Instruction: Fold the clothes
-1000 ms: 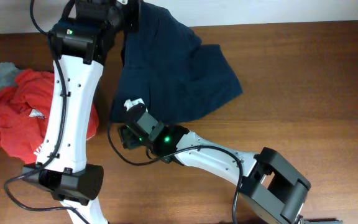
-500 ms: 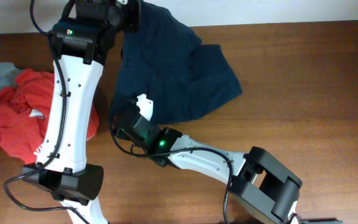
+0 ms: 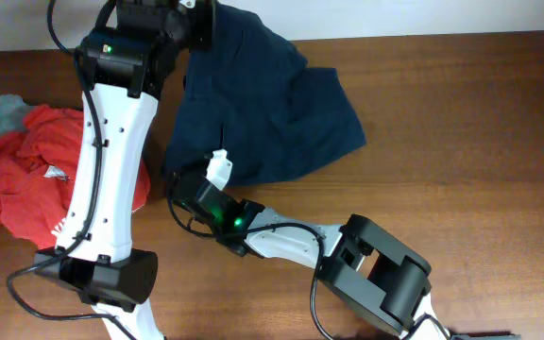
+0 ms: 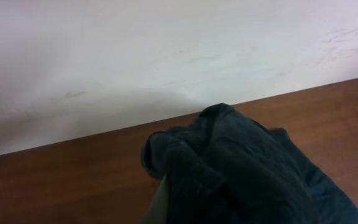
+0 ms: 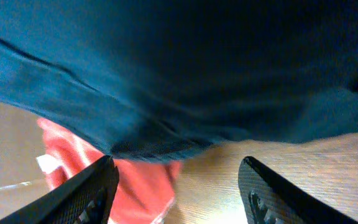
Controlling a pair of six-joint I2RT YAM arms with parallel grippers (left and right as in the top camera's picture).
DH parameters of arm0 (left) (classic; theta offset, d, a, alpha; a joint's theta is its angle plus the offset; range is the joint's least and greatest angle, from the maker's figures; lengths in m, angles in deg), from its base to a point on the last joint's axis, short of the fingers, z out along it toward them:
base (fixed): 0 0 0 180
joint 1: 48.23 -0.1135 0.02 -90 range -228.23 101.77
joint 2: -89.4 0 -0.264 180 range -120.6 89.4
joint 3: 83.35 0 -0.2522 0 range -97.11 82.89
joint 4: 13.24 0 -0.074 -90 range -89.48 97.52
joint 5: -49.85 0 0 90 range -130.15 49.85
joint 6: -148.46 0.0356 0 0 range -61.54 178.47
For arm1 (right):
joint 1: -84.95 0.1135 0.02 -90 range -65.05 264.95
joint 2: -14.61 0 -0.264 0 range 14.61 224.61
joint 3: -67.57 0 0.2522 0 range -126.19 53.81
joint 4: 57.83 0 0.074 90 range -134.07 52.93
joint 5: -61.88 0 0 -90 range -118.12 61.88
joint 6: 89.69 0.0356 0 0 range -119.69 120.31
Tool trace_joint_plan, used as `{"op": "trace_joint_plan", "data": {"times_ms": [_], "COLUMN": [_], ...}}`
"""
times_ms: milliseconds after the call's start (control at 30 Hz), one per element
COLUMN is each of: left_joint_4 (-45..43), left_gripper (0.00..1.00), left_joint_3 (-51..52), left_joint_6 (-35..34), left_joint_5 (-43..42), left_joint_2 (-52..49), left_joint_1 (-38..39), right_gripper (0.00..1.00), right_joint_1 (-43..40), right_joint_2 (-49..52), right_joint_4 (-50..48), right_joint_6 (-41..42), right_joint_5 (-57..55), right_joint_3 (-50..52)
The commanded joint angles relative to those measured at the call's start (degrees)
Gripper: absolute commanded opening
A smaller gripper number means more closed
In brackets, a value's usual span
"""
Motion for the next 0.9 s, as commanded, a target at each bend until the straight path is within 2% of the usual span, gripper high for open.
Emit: {"op": "trace_joint_plan", "data": {"times_ms": [0, 133, 200, 267, 333, 400, 467, 567, 633, 700, 867], "left_joint_4": [-0.15, -0.15, -0.13, -0.11, -0.04, 0.17, 0.61, 0.9, 0.9, 1.07, 0.63], "left_gripper": [0.01, 0.01, 0.01, 0.01, 0.01, 0.01, 0.01, 0.01, 0.01, 0.01, 0.01], "left_joint_3": [-1.01, -1.01, -1.01, -1.01, -1.01, -1.01, -1.01, -1.01, -1.03, -1.27, -5.44], "left_joint_6": [-0.81, -0.79, -0.81, -0.81, -0.79, -0.81, -0.81, -0.81, -0.81, -0.81, -0.81], "left_joint_5": [0.0, 0.0, 0.0, 0.0, 0.0, 0.0, 0.0, -0.02, -0.04, -0.04, 0.02], "left_joint_2": [0.22, 0.22, 0.22, 0.22, 0.22, 0.22, 0.22, 0.22, 0.26, 0.81, 1.77], "left_joint_1": [0.13, 0.13, 0.13, 0.13, 0.13, 0.13, 0.11, 0.13, 0.2, 1.16, 4.22], "right_gripper": [0.66, 0.66, 0.54, 0.28, 0.12, 0.06, 0.04, 0.04, 0.04, 0.04, 0.04], "right_joint_1": [0.24, 0.15, -0.15, -0.59, -0.9, -1.16, -1.64, -4.11, -5.73, -8.11, -11.96], "right_joint_2": [2.51, 3.72, 3.8, 3.8, 3.8, 3.8, 3.78, 3.39, 3.04, 2.14, -2.25], "right_joint_4": [-4.33, -7.41, -7.37, -7.39, -7.37, -7.37, -7.37, -7.3, -5.14, 0.46, 7.19], "right_joint_6": [0.52, 0.5, 0.48, 0.48, 0.48, 0.37, -3.61, -19.02, -25.14, -27.47, -33.11], "right_joint_5": [-3.23, -3.43, -3.41, -3.21, -3.21, -3.19, -1.77, 12.81, 19.41, 25.68, 35.69], "right_joint_3": [-0.83, -1.27, -1.44, -1.46, -1.46, -1.46, -1.46, -2.03, -2.84, -3.78, -3.82]}}
